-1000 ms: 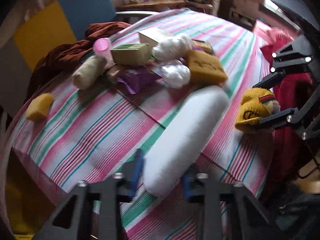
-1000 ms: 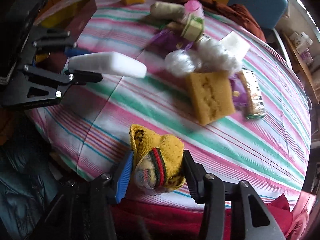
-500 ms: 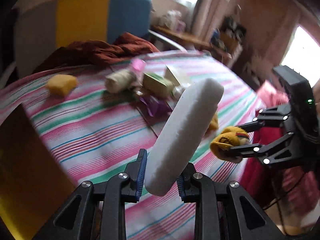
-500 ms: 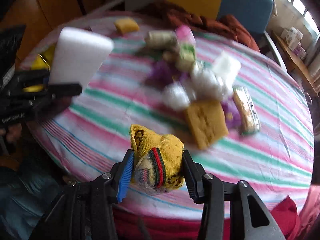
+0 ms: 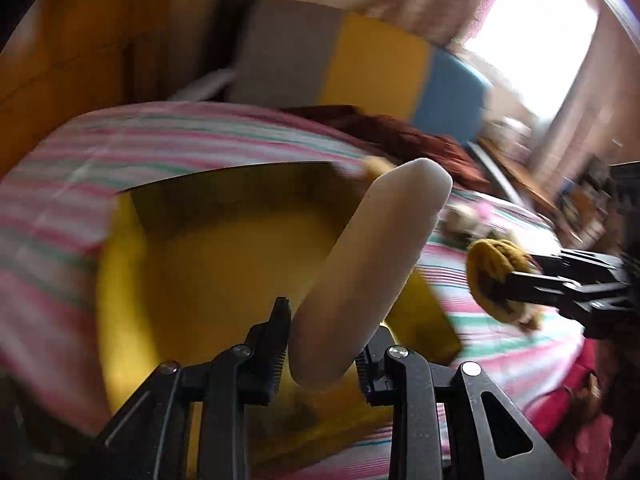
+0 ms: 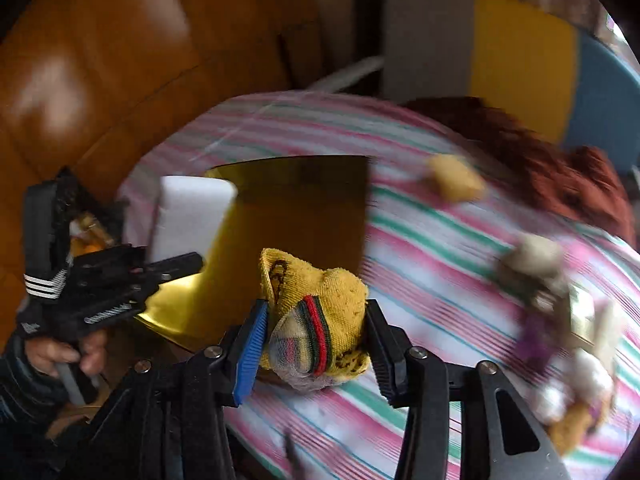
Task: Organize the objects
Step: 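Carry the white sponge and yellow sock bundle into the gold tray and release both, then move the left tool toward the yellow sponge beside the tray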
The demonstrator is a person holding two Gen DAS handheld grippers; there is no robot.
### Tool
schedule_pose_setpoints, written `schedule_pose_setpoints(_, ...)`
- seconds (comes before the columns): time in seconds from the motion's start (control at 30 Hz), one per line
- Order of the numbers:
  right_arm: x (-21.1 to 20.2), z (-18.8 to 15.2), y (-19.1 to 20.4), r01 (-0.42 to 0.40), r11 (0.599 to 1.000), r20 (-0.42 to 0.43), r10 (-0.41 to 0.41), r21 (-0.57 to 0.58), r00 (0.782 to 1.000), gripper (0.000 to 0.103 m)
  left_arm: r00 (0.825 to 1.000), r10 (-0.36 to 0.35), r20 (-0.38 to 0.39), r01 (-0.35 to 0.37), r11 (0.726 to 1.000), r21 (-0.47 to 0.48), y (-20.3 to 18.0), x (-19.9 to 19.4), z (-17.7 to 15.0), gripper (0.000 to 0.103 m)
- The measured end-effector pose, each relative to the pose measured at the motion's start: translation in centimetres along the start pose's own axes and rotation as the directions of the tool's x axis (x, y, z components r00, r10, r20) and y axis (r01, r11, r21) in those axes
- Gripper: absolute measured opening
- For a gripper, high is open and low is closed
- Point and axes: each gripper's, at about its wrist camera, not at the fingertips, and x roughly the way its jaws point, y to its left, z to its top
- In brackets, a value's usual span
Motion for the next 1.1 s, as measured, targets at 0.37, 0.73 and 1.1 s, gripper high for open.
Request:
schedule_pose_setpoints(0.37, 4.7, 0.6, 6.8, 0.060, 0.988, 0.029, -0.056, -0.145, 0.998, 0.055, 0.978, 0.201, 0.063, -0.189, 0.970, -0.153, 5.9, -3.3, -2.8, 0.079)
schedule_pose_setpoints(0.73, 4.6, -2.2, 5.7, 0.188, 0.982, 0.092, -0.185, -0.022, 0.978, 0.065, 0.919, 0.332, 0.214, -0.322, 0.943, -0.083, 2.8, -5.3, -1.5, 0.097)
schedule_pose_setpoints(1.1, 2.6, -3.1, 4.9, 0.182, 0.981, 0.187, -0.193, 0.074, 0.963, 0.065, 0.902, 0.382, 0.203, -0.373, 0.924, -0.081, 1.5, -5.1, -1.8, 0.097)
